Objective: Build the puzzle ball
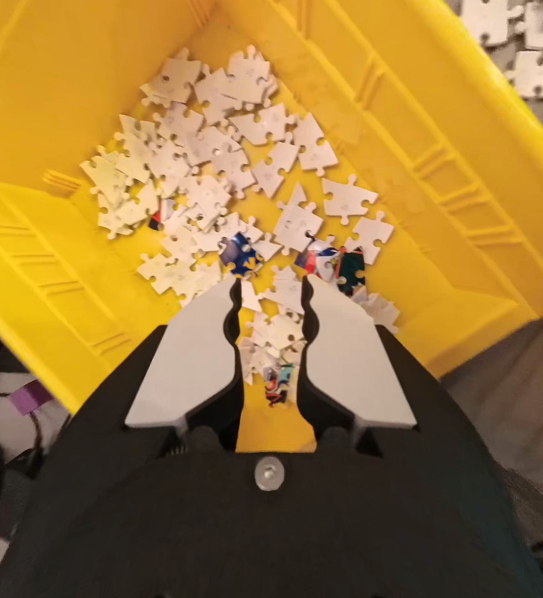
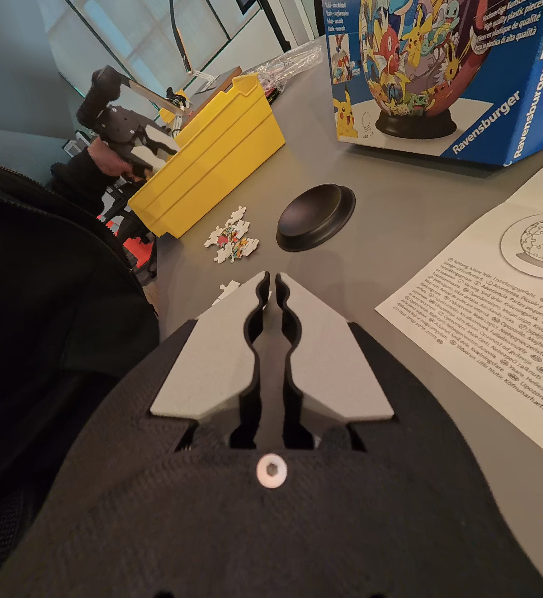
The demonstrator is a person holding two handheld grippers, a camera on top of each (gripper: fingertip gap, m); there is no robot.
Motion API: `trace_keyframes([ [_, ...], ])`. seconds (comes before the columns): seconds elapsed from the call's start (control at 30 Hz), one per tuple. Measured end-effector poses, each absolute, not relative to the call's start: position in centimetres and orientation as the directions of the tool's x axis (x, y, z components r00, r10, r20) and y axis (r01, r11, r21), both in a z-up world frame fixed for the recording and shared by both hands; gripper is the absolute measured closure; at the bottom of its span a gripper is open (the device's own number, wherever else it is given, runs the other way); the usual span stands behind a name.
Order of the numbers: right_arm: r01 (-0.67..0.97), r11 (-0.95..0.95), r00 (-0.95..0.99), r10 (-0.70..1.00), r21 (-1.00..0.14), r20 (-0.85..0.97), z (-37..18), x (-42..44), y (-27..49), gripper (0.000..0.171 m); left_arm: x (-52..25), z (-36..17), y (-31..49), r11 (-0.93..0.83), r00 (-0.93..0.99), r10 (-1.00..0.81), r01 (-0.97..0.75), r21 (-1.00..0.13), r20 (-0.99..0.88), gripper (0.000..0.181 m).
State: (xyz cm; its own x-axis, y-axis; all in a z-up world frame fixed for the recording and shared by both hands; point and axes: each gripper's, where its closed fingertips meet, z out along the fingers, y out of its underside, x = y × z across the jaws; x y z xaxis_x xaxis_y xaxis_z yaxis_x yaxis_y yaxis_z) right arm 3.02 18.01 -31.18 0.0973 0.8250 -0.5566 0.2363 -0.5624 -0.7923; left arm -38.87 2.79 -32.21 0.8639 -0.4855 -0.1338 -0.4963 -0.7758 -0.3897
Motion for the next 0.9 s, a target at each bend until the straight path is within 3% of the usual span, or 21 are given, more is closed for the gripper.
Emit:
trace_keyframes([
  [0.13, 0.24, -0.56, 0.101, 0.827, -0.793, -0.554, -31.3, 3.0, 18.0, 0.169, -36.9, -34.6, 0.8, -0.783, 0.814, -0.58, -0.551, -0.288, 0.019, 0.14],
  [0.3, 0.241, -0.559, 0.104, 0.828, -0.793, -0.552, -31.3, 3.0, 18.0, 0.169, -36.5, -37.1, 0.7, -0.795, 0.805, -0.591, -0.571, -0.204, 0.047, 0.133],
  [0.37, 0.241, -0.559, 0.103, 0.827, -0.793, -0.552, -31.3, 3.0, 18.0, 0.169, -36.0, -37.2, 1.2, -0.787, 0.799, -0.599, -0.574, -0.225, 0.057, 0.14],
  [0.43, 0.24, -0.56, 0.102, 0.827, -0.793, -0.553, -31.2, 3.0, 18.0, 0.169, -36.3, -37.2, 1.8, -0.792, 0.807, -0.59, -0.57, -0.221, 0.033, 0.165],
  [0.5, 0.239, -0.56, 0.101, 0.827, -0.794, -0.553, -31.2, 3.0, 18.0, 0.169, -36.5, -37.2, 2.3, -0.785, 0.803, -0.595, -0.577, -0.226, 0.016, 0.167],
  [0.53, 0.237, -0.56, 0.101, 0.827, -0.794, -0.553, -31.2, 3.0, 18.0, 0.169, -36.8, -37.2, 2.7, -0.79, 0.81, -0.586, -0.57, -0.226, 0.004, 0.181],
  [0.7, 0.233, -0.559, 0.099, 0.828, -0.796, -0.552, -31.1, 3.0, 18.0, 0.169, -38.3, -37.4, 4.6, -0.828, 0.856, -0.516, -0.504, -0.246, -0.019, 0.181],
  [0.83, 0.233, -0.56, 0.097, 0.827, -0.795, -0.554, -31.1, 3.0, 18.0, 0.169, -37.1, -37.0, 3.8, -0.761, 0.789, -0.614, -0.598, -0.253, -0.017, 0.15],
  [0.9, 0.235, -0.56, 0.096, 0.826, -0.794, -0.555, -31.2, 3.0, 18.0, 0.169, -37.3, -37.5, 4.0, -0.752, 0.78, -0.624, -0.618, -0.228, -0.057, 0.143],
])
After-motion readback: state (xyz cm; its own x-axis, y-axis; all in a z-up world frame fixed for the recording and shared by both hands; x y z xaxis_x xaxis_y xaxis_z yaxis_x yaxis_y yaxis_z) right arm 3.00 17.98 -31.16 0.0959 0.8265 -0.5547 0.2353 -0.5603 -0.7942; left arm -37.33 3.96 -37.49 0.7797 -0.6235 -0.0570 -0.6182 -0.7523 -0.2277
